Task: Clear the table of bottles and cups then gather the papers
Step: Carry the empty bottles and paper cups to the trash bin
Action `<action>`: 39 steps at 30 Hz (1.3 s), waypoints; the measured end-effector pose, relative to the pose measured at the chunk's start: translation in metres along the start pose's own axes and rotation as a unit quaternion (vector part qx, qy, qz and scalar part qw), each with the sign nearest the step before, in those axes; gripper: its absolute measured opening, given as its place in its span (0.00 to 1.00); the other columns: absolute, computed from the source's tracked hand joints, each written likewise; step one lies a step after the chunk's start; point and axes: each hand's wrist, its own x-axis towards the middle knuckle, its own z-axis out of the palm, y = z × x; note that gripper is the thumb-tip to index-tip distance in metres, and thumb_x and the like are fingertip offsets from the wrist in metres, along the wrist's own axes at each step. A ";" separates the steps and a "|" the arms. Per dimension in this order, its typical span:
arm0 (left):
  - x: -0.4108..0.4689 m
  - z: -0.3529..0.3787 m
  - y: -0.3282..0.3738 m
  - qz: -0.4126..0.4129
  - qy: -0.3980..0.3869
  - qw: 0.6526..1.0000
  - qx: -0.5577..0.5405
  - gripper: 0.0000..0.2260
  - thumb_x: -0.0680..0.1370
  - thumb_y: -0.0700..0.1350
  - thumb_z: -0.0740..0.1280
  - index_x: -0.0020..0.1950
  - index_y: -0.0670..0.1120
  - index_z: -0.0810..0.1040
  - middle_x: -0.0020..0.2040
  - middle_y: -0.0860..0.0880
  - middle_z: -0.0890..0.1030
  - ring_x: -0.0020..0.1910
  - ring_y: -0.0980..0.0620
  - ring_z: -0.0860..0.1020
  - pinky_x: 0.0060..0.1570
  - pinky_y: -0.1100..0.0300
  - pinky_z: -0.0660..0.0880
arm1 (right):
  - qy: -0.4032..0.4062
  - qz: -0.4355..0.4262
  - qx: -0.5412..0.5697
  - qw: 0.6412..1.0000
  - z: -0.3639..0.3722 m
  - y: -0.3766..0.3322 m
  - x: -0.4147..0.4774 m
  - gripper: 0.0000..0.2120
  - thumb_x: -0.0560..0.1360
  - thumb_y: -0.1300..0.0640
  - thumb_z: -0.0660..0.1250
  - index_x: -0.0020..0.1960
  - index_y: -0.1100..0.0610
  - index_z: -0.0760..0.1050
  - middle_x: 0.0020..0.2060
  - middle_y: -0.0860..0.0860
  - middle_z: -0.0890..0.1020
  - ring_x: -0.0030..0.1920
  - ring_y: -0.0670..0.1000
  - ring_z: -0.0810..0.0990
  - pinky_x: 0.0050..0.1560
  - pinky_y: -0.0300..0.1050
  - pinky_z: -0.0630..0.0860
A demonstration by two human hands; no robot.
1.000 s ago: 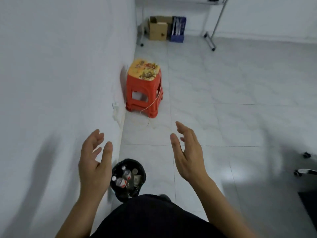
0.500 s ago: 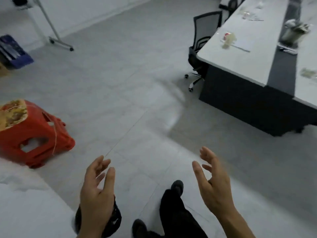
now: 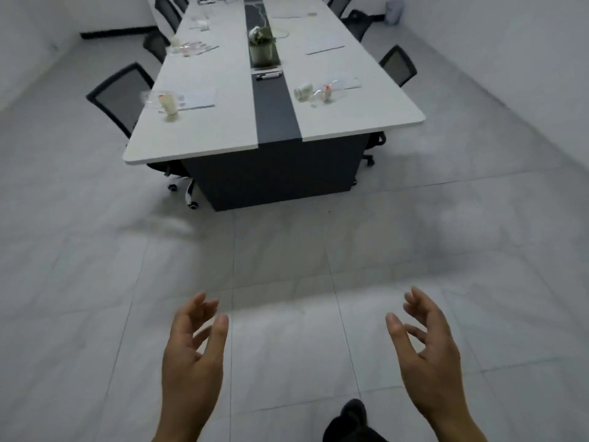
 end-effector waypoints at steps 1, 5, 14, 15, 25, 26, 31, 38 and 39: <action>0.007 0.027 0.011 0.004 -0.019 1.000 -0.001 0.18 0.78 0.46 0.68 0.67 0.54 0.73 0.59 0.54 0.81 0.55 0.64 0.78 0.55 0.58 0.76 | 0.009 0.007 0.007 1.000 -0.013 0.005 0.020 0.27 0.72 0.41 0.65 0.70 0.43 0.66 0.64 0.39 0.75 0.63 0.39 0.75 0.60 0.44 0.76; 0.034 0.117 0.057 0.034 -0.082 0.996 0.004 0.25 0.73 0.54 0.65 0.70 0.51 0.71 0.60 0.56 0.79 0.57 0.65 0.77 0.54 0.61 0.74 | 0.028 0.004 0.003 1.000 -0.058 0.015 0.100 0.30 0.73 0.41 0.65 0.72 0.48 0.67 0.65 0.42 0.75 0.63 0.41 0.75 0.59 0.43 0.76; 0.120 0.281 0.089 -0.007 -0.070 0.997 -0.028 0.19 0.73 0.48 0.67 0.62 0.59 0.73 0.57 0.50 0.81 0.58 0.58 0.79 0.57 0.57 0.73 | 0.023 0.019 -0.005 1.000 -0.106 0.058 0.271 0.30 0.72 0.41 0.66 0.72 0.45 0.67 0.64 0.37 0.74 0.63 0.38 0.75 0.55 0.39 0.76; 0.134 0.304 0.089 -0.012 -0.068 0.997 -0.030 0.18 0.73 0.47 0.67 0.62 0.60 0.73 0.56 0.50 0.81 0.57 0.57 0.79 0.57 0.57 0.73 | 0.026 0.024 -0.010 0.999 -0.110 0.065 0.293 0.29 0.72 0.42 0.66 0.71 0.45 0.67 0.64 0.37 0.74 0.63 0.39 0.75 0.58 0.42 0.76; 0.291 0.561 0.201 0.060 -0.180 0.981 -0.037 0.18 0.78 0.41 0.66 0.67 0.54 0.70 0.59 0.56 0.78 0.57 0.64 0.77 0.50 0.70 0.75 | 0.102 0.028 -0.039 0.994 -0.215 0.072 0.549 0.25 0.76 0.51 0.69 0.72 0.46 0.68 0.65 0.39 0.75 0.63 0.39 0.75 0.60 0.44 0.76; 0.305 0.582 0.217 0.076 -0.189 0.978 -0.037 0.18 0.79 0.41 0.66 0.67 0.53 0.70 0.59 0.56 0.78 0.57 0.64 0.77 0.49 0.73 0.75 | 0.113 0.031 -0.030 0.993 -0.224 0.071 0.571 0.25 0.77 0.51 0.69 0.72 0.46 0.68 0.65 0.40 0.75 0.63 0.39 0.75 0.60 0.44 0.76; 0.370 0.681 0.267 0.109 -0.179 0.977 -0.042 0.18 0.78 0.43 0.70 0.66 0.55 0.73 0.59 0.54 0.80 0.60 0.58 0.78 0.54 0.69 0.75 | 0.134 0.030 0.005 0.990 -0.249 0.091 0.682 0.25 0.76 0.52 0.69 0.72 0.47 0.68 0.66 0.40 0.75 0.65 0.39 0.75 0.59 0.41 0.75; 0.430 0.787 0.290 0.046 -0.084 0.995 -0.011 0.17 0.77 0.44 0.69 0.63 0.60 0.73 0.57 0.53 0.81 0.59 0.56 0.79 0.56 0.65 0.76 | 0.025 0.027 0.016 0.999 -0.250 0.123 0.867 0.27 0.76 0.49 0.68 0.73 0.50 0.67 0.66 0.42 0.74 0.65 0.41 0.75 0.61 0.46 0.76; 0.436 0.792 0.295 0.035 -0.069 0.997 -0.009 0.18 0.76 0.46 0.68 0.64 0.59 0.73 0.58 0.53 0.81 0.59 0.56 0.79 0.56 0.61 0.76 | 0.001 0.020 0.014 1.000 -0.246 0.119 0.891 0.26 0.76 0.50 0.68 0.73 0.50 0.67 0.66 0.42 0.74 0.65 0.41 0.74 0.62 0.47 0.76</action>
